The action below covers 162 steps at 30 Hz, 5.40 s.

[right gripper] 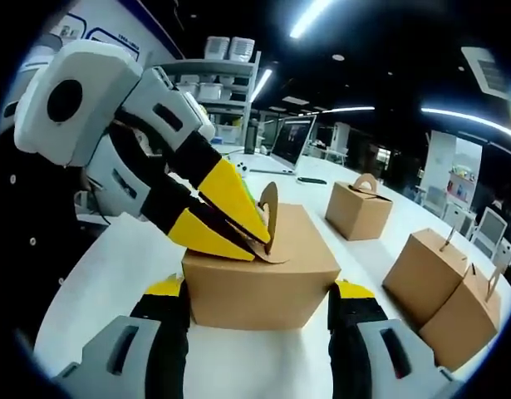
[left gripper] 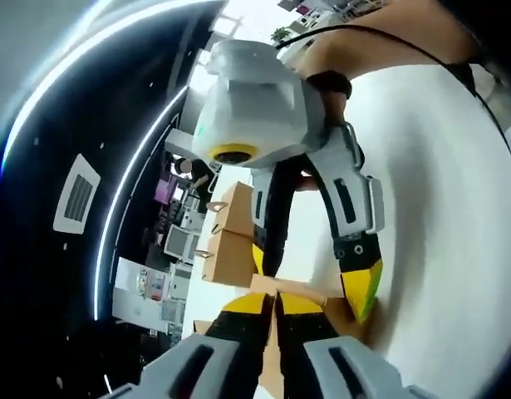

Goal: Pick up one paper box from the group, open the paper box, and remove the item inside

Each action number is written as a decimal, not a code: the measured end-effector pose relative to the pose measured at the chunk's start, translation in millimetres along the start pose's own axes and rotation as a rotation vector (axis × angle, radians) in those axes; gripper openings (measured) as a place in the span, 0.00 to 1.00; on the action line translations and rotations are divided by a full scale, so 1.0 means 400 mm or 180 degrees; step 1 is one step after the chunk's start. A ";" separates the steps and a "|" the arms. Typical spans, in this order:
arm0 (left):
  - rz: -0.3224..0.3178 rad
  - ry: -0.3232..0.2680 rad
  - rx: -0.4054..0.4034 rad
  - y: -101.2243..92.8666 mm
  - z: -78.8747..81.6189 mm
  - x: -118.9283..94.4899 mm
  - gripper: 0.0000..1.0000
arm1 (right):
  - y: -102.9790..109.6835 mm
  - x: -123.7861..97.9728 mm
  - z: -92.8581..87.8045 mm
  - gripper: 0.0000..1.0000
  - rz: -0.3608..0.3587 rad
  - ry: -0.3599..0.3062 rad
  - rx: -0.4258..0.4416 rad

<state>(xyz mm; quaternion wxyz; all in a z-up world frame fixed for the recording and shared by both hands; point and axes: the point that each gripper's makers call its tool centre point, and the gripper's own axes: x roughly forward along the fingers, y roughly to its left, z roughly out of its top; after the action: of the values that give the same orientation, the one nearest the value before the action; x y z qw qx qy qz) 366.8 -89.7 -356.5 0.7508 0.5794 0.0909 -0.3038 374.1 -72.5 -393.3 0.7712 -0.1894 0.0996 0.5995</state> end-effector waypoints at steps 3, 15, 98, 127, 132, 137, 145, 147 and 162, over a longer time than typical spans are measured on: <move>0.0026 0.0025 0.0079 -0.004 0.001 0.006 0.04 | 0.002 0.000 0.000 0.67 -0.0003 0.0001 -0.0001; 0.0062 0.0013 0.0059 0.004 0.004 0.001 0.04 | -0.001 -0.003 -0.002 0.67 -0.0023 0.0005 0.0004; 0.1028 -0.0127 -0.1139 0.186 -0.302 -0.160 0.09 | -0.002 0.011 -0.009 0.67 0.0046 0.0373 -0.0086; 0.0285 0.0135 -0.0883 -0.011 -0.357 -0.004 0.07 | -0.001 0.018 -0.008 0.67 0.0061 0.0387 -0.0093; 0.0230 0.0103 -0.0843 -0.023 -0.340 0.008 0.08 | -0.003 0.018 -0.007 0.67 0.0066 0.0391 -0.0098; 0.0156 0.0097 -0.0705 -0.036 -0.325 0.017 0.08 | -0.003 0.020 -0.006 0.67 0.0074 0.0393 -0.0108; 0.0091 0.0084 -0.0603 -0.051 -0.312 0.027 0.08 | -0.003 0.021 -0.007 0.67 0.0083 0.0409 -0.0126; 0.0103 0.0106 -0.0617 -0.049 -0.321 0.024 0.08 | -0.003 0.020 -0.007 0.67 0.0081 0.0408 -0.0130; 0.0424 -0.0017 -0.1304 0.046 -0.404 -0.117 0.10 | 0.003 0.018 -0.005 0.67 0.0076 0.0477 -0.0233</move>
<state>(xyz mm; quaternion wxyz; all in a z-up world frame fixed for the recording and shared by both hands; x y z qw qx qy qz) 374.6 78.9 -368.9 0.8715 0.4186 0.1104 -0.2303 375.1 -66.8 -398.2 0.7470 -0.2606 0.1373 0.5960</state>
